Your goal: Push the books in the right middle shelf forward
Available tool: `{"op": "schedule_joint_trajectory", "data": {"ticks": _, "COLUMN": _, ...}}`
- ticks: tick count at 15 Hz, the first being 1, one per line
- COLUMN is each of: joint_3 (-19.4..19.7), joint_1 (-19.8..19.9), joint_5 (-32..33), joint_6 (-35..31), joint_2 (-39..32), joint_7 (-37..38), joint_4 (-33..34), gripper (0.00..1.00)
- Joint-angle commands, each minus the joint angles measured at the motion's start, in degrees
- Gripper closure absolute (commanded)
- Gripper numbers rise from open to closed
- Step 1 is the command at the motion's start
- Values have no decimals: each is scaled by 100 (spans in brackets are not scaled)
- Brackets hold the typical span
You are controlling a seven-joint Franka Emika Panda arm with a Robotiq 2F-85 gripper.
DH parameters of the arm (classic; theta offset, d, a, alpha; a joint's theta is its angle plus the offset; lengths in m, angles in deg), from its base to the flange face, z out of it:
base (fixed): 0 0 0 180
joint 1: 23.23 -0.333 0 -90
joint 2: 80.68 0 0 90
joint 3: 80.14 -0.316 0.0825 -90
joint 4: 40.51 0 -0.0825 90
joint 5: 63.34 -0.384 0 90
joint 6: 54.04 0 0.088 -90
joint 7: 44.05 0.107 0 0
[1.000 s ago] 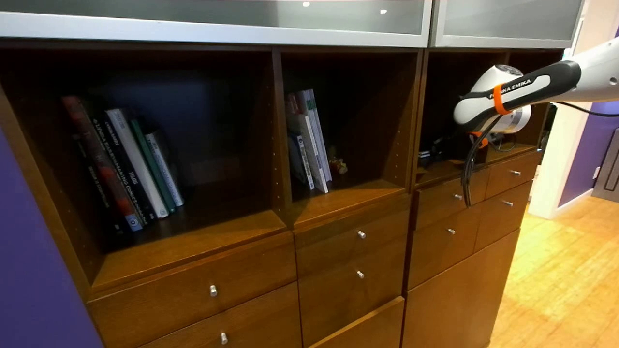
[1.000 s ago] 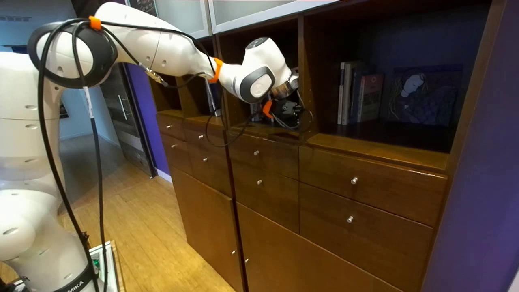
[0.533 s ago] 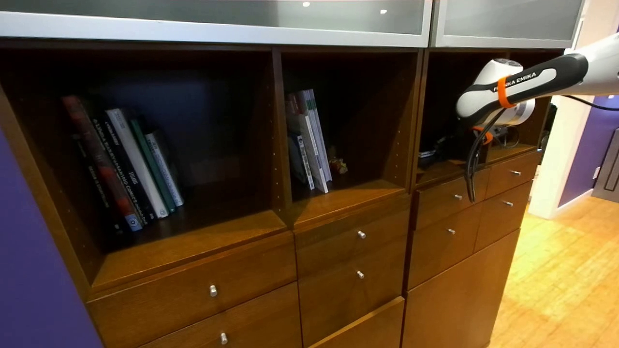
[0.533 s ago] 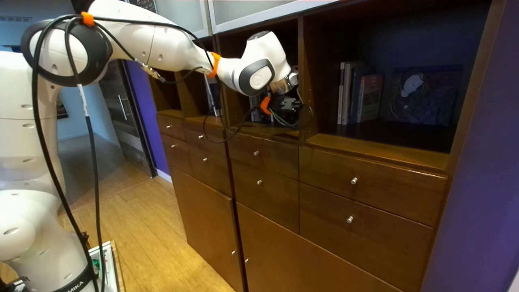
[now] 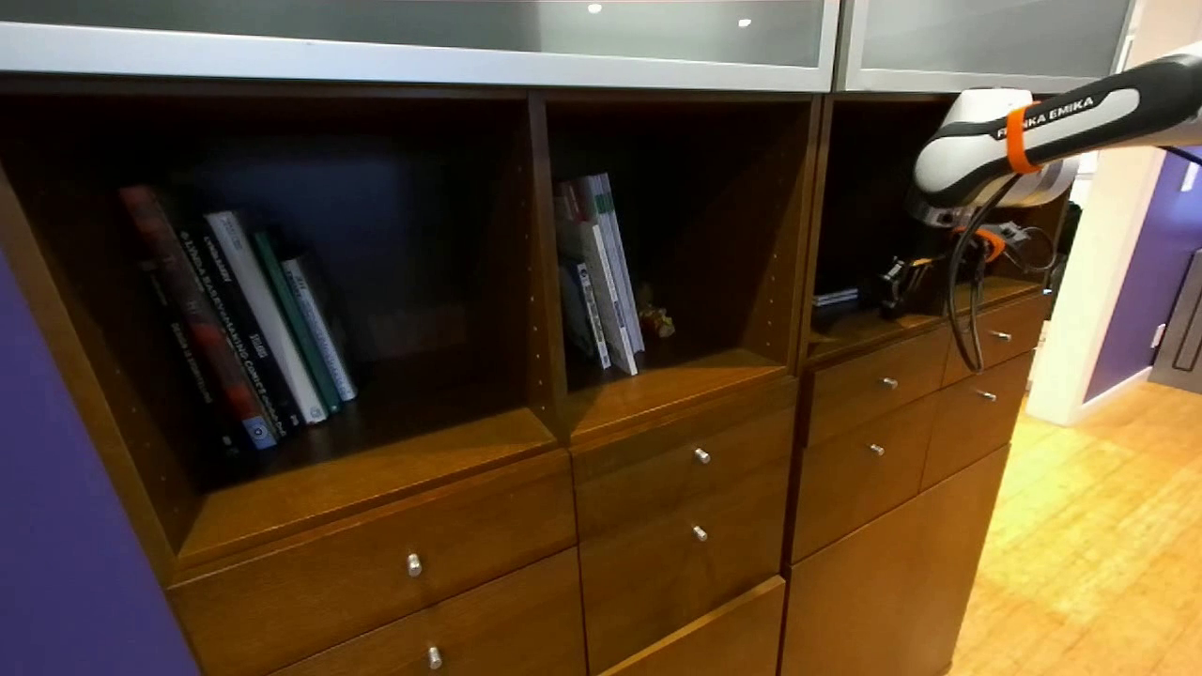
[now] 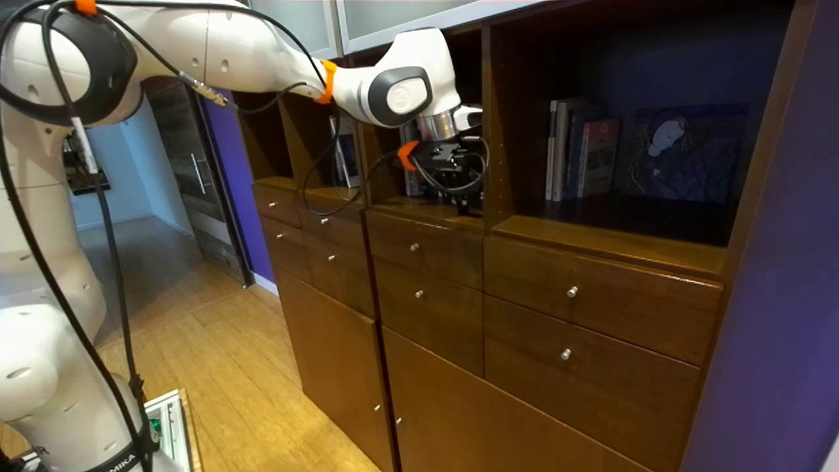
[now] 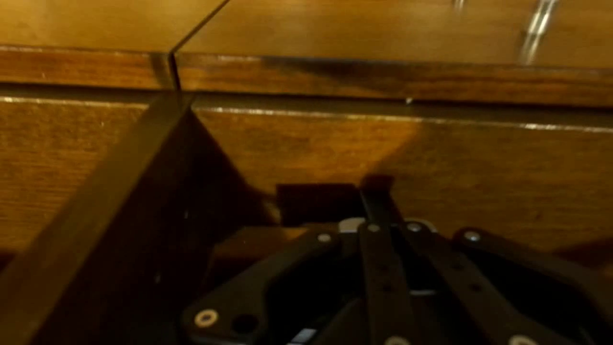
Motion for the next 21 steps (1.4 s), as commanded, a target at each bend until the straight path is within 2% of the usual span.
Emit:
{"op": "schedule_joint_trajectory", "data": {"ticks": 1, "joint_3": 125, "joint_1": -48, "joint_5": 48, "joint_6": 383, "joint_2": 982, "joint_7": -217, "joint_4": -736, "gripper": 100}}
{"op": "schedule_joint_trajectory", "data": {"ticks": 3, "joint_3": 177, "joint_1": -98, "joint_5": 148, "joint_6": 512, "joint_2": 1430, "joint_7": -293, "joint_4": -899, "gripper": 100}}
{"op": "schedule_joint_trajectory", "data": {"ticks": 4, "joint_3": 191, "joint_1": -134, "joint_5": 197, "joint_6": 601, "joint_2": 1698, "joint_7": -277, "joint_4": -963, "gripper": 80}}
{"op": "schedule_joint_trajectory", "data": {"ticks": 11, "joint_3": 188, "joint_1": -454, "joint_5": 376, "joint_6": 2255, "joint_2": 3003, "joint_7": -82, "joint_4": -1041, "gripper": 32}}
{"op": "schedule_joint_trajectory", "data": {"ticks": 13, "joint_3": 217, "joint_1": -538, "joint_5": 339, "joint_6": 2473, "joint_2": 3347, "joint_7": -93, "joint_4": -1223, "gripper": 19}}
{"op": "schedule_joint_trajectory", "data": {"ticks": 16, "joint_3": 322, "joint_1": -609, "joint_5": 363, "joint_6": 2398, "joint_2": 3856, "joint_7": -191, "joint_4": -1754, "gripper": 0}}
{"op": "schedule_joint_trajectory", "data": {"ticks": 21, "joint_3": 687, "joint_1": -630, "joint_5": 326, "joint_6": 2322, "joint_2": 4594, "joint_7": -453, "joint_4": -2733, "gripper": 0}}
